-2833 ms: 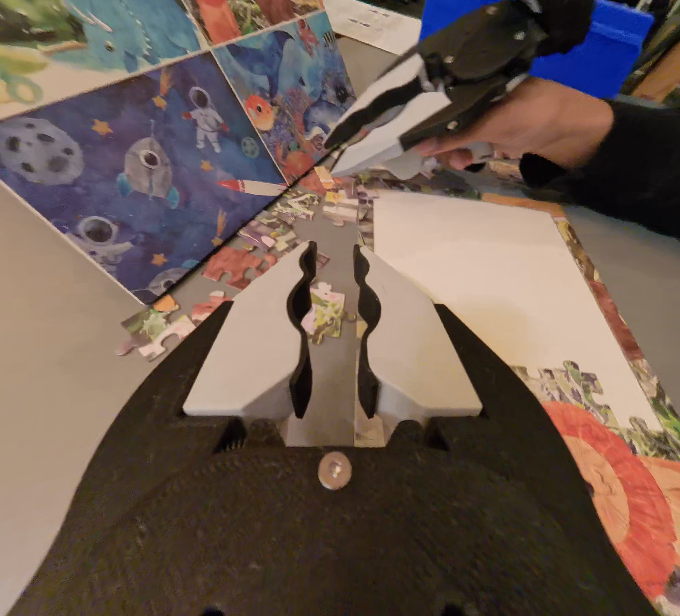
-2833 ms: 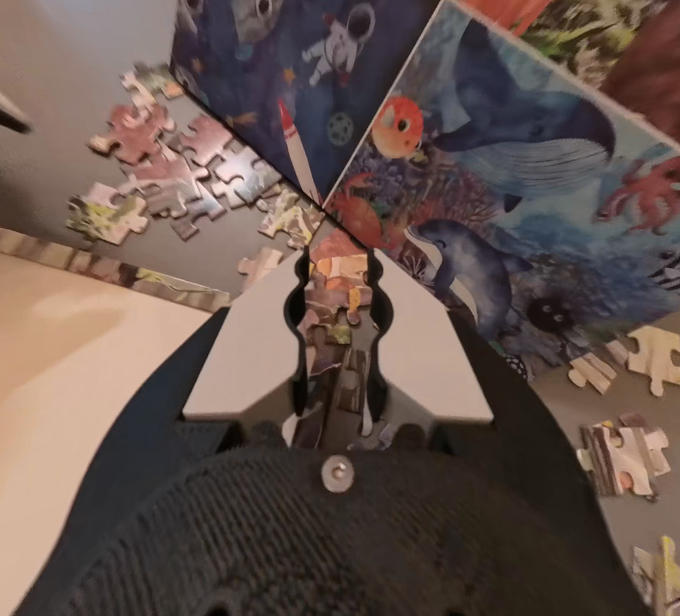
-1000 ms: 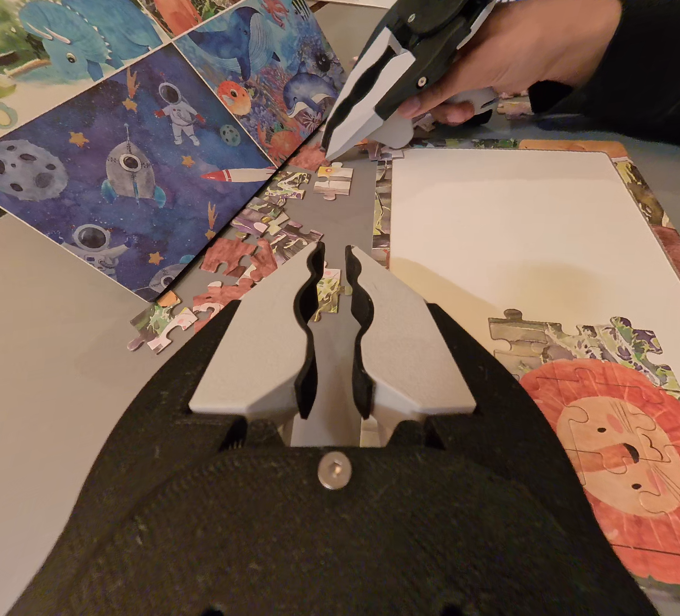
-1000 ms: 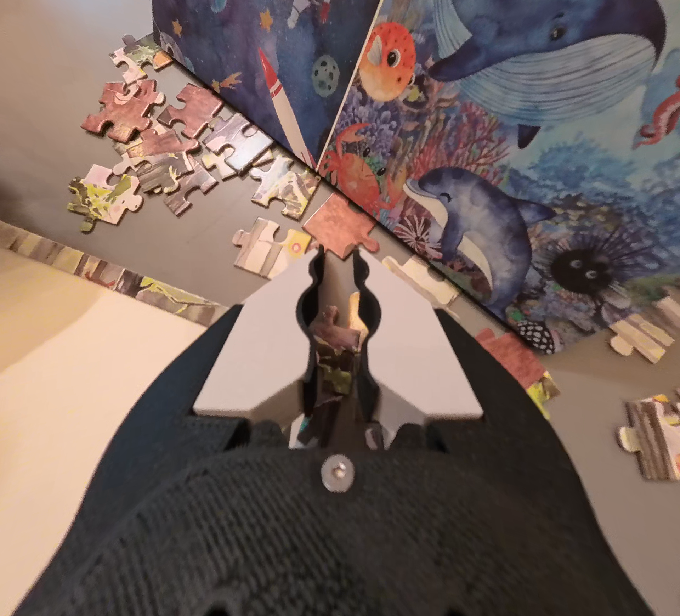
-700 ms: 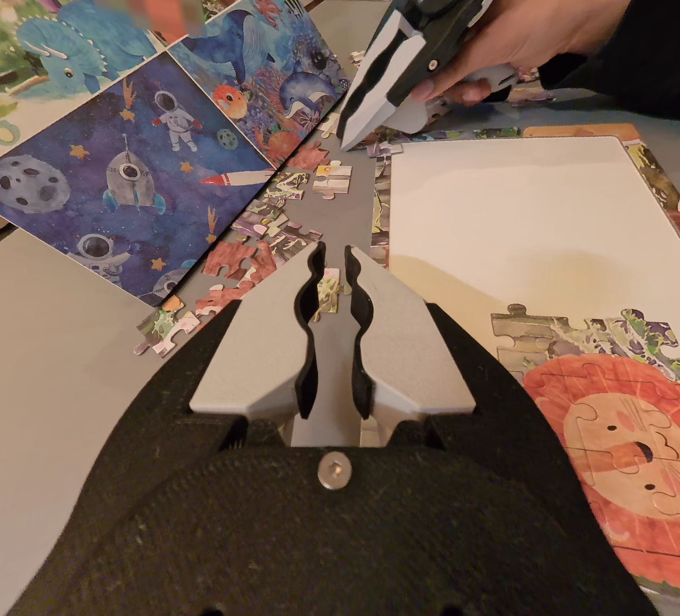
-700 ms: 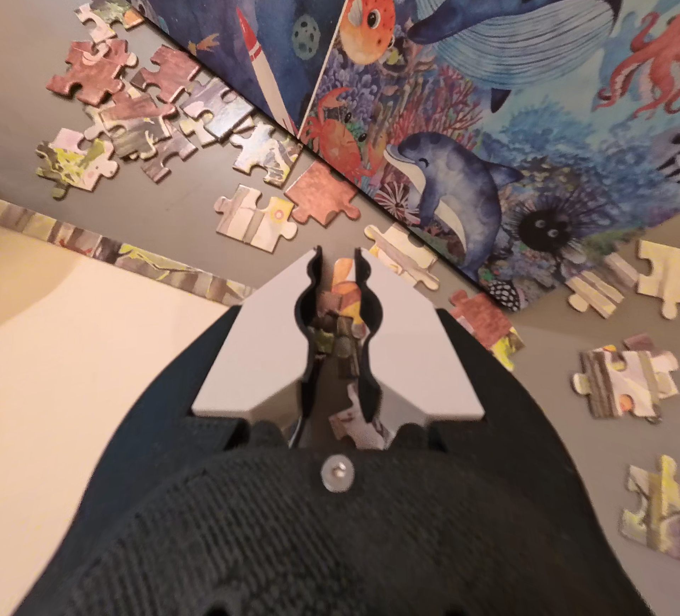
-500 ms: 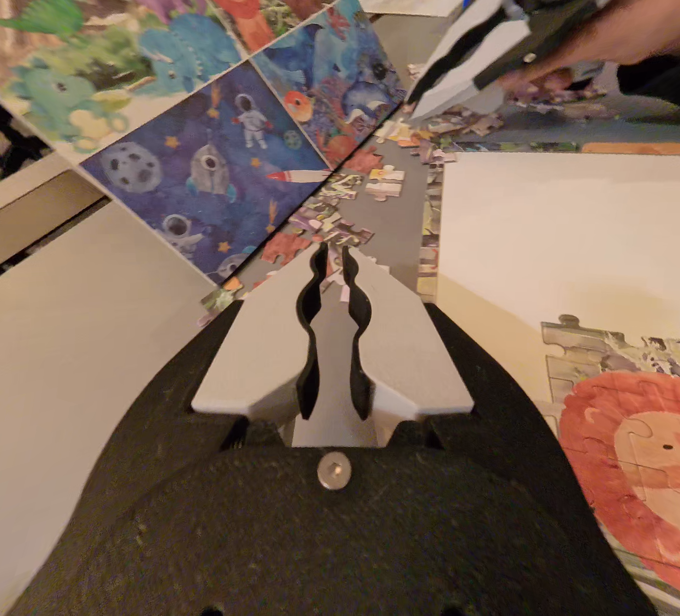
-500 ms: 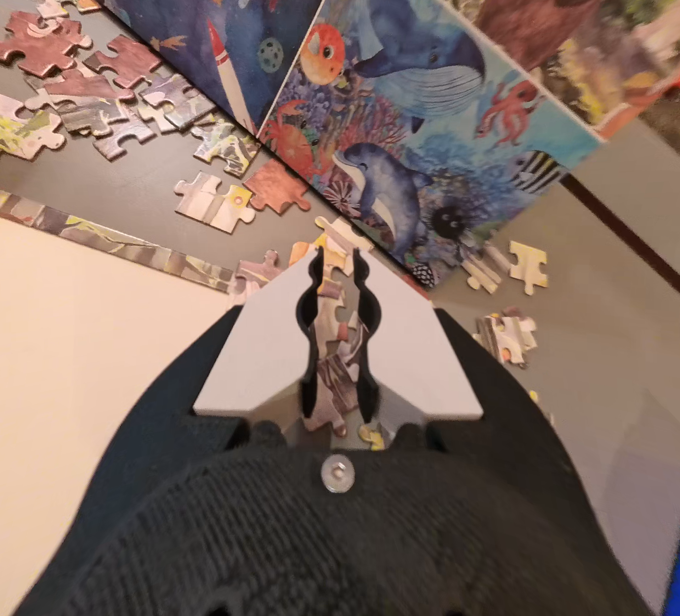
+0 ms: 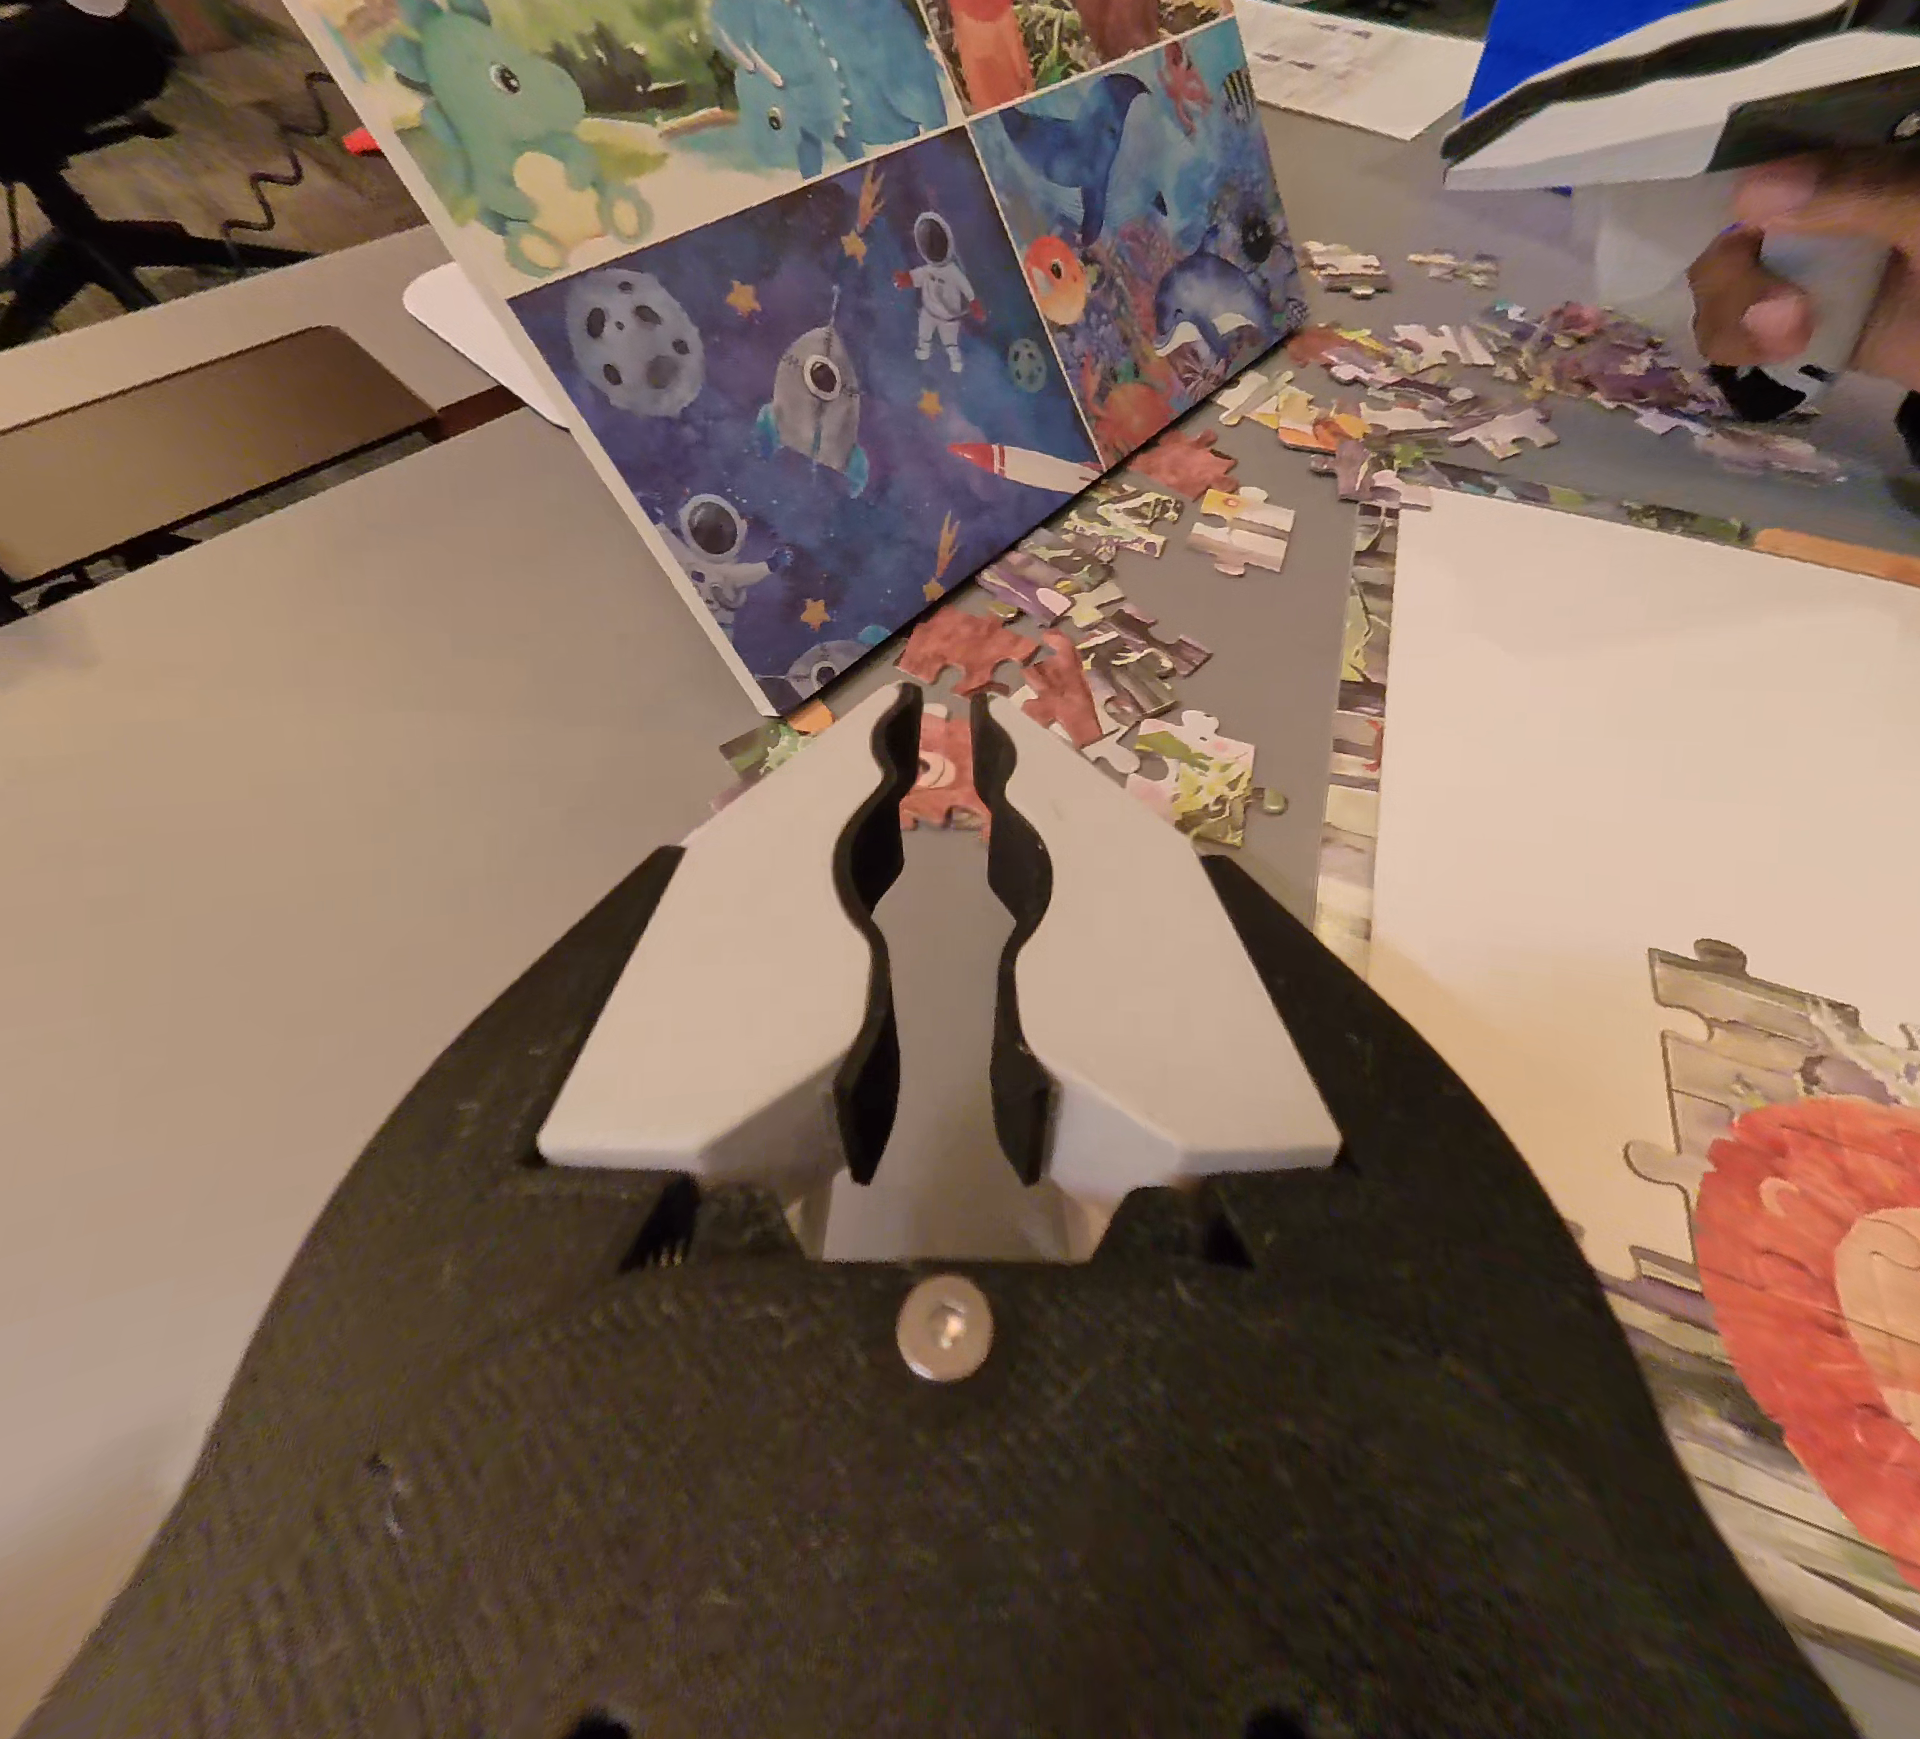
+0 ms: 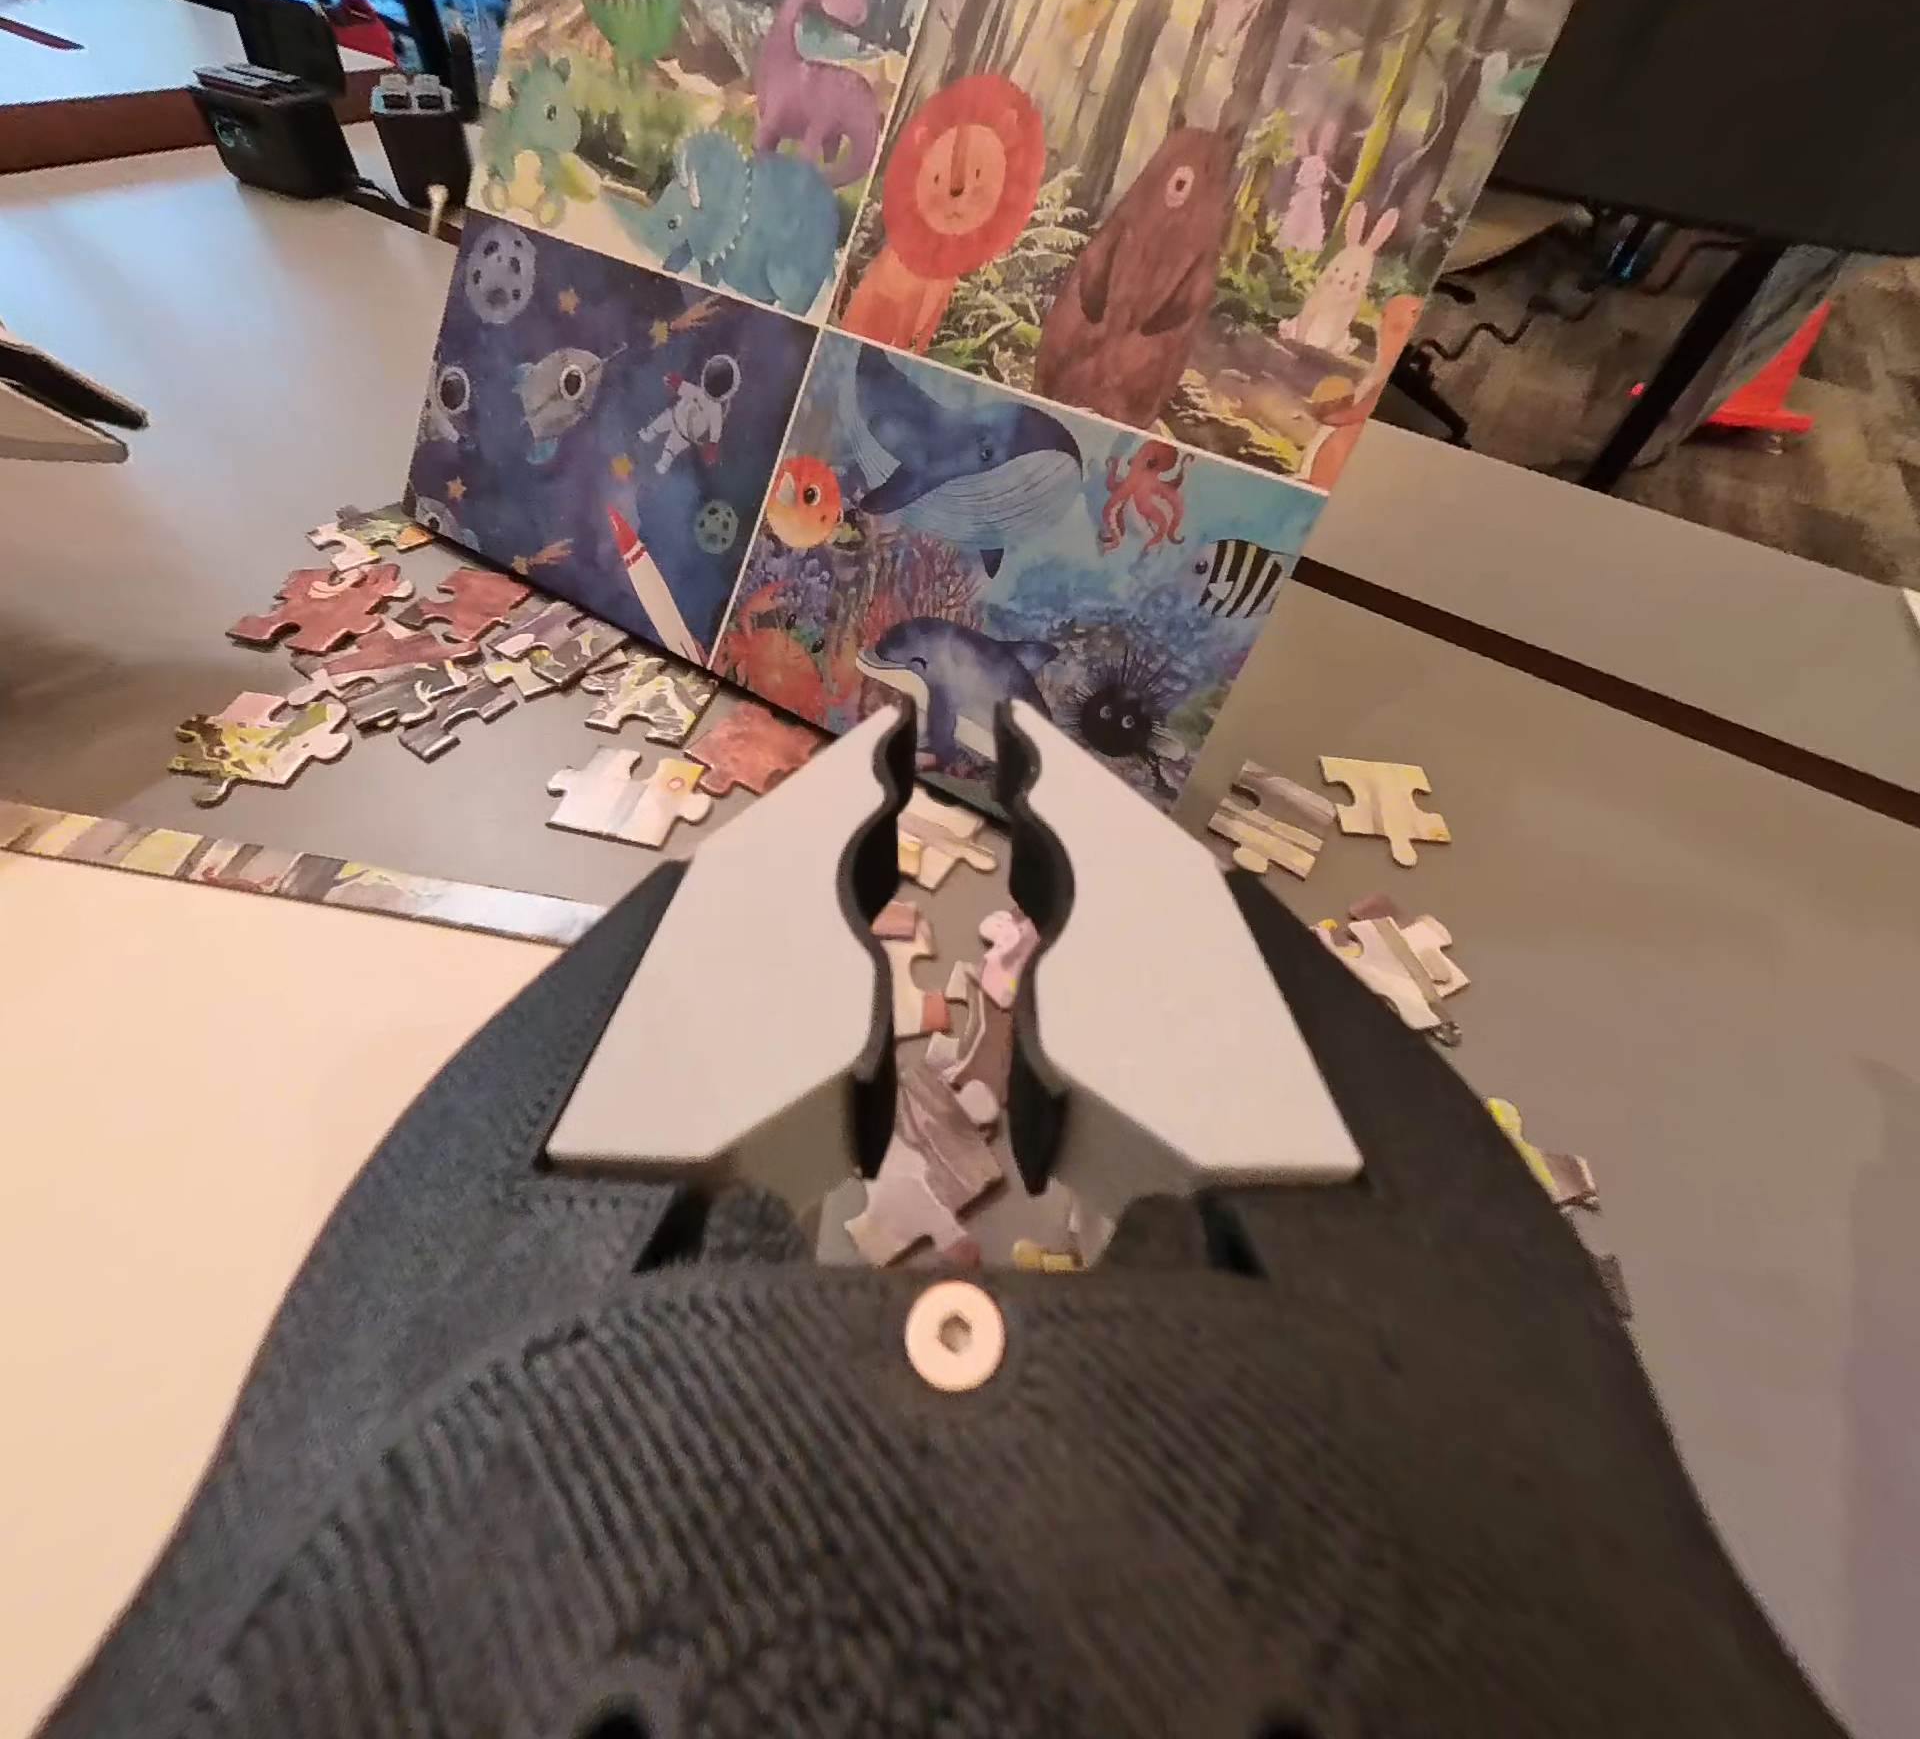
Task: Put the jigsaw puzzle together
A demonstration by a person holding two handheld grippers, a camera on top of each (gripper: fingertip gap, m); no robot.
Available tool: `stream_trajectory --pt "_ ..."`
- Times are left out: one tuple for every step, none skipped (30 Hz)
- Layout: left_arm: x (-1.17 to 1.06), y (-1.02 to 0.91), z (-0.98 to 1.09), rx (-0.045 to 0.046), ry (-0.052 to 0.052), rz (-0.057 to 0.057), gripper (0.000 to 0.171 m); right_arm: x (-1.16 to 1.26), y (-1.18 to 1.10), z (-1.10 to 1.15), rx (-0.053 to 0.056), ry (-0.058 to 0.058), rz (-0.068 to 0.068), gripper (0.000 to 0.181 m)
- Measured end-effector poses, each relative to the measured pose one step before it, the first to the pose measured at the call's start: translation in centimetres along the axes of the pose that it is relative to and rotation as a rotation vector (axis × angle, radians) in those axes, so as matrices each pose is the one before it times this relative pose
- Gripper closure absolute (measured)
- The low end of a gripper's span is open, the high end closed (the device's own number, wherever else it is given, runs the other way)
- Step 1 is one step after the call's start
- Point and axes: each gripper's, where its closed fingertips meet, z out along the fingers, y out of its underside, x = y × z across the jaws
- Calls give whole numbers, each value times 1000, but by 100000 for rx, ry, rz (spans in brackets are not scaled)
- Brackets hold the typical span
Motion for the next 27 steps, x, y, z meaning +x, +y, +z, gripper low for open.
stream_trajectory --pt "-36 8 3 10 57 -93 164 204 73 22 229 524 387 169" --pt "25 65 61 -326 409 -344 162 152 -13 -20 599 214 627 169" --pt "29 211 114 -1470 515 -414 158 119 -49 -23 644 -43 834 169" --pt "64 284 151 -2112 713 -213 154 128 -64 -37 615 3 931 168" --pt "103 254 137 -1919 830 107 151 146 -70 -40 657 78 935 168" --pt "108 178 139 -1437 509 439 147 119 -55 -38 509 -71 795 169" --pt "49 147 143 -1295 -40 575 144 130 -50 -45 373 68 607 169" --pt "43 208 177 -1765 -233 642 140 165 -65 -61 346 382 467 169" --pt "52 321 251 -2560 -164 577 134 157 -114 -89 281 448 242 168" --pt "88 429 317 -3484 129 469 129 143 -212 -144 331 620 -341 169" --pt "196 576 374 -4434 1089 393 126 137 -333 -206 460 1131 -1336 168" --pt "282 667 361 -4963 2011 -24 124 97 -503 -293 895 1479 -2200 168" --pt "55 550 325 -4130 832 -866 124 10 -653 -339 1466 1313 -2540 168" --pt "-182 367 225 -2788 -515 -1402 125 -73 -716 -354 1759 1000 -2459 168" --pt "-65 134 75 -969 208 -1033 125 -137 -692 -330 1777 819 -2189 168" --pt "-45 -88 -61 662 230 -662 126 -174 -594 -285 1651 586 -1800 168" --pt "-86 -164 -132 1371 -143 -576 128 -213 -492 -250 1489 252 -1331 169" --pt "-56 -158 -123 1322 93 -632 130 -231 -377 -202 1282 -27 -776 169" --pt "-68 -104 -67 792 301 -918 130 -180 -270 -151 1069 -130 -266 169" --pt "-86 -29 11 87 514 -1277 130 -140 -193 -105 840 -173 53 169" --pt "-74 45 68 -552 776 -1482 130 -86 -110 -39 503 -261 249 169" --pt "-40 88 105 -887 998 -1432 130 -5 -30 -15 96 -283 431 169" --pt "-33 88 117 -915 1035 -1270 130 66 40 5 -126 -141 656 169" --pt "4 24 103 -579 1028 -973 130 144 58 -20 6 19 991 169" --pt "55 -35 82 -124 1023 -601 130 181 42 -32 202 4 1401 169" --pt "55 -126 46 373 780 -282 130 214 57 -20 197 -83 1750 169" --pt "61 -169 51 665 625 64 130 240 103 1 55 -101 1954 169"
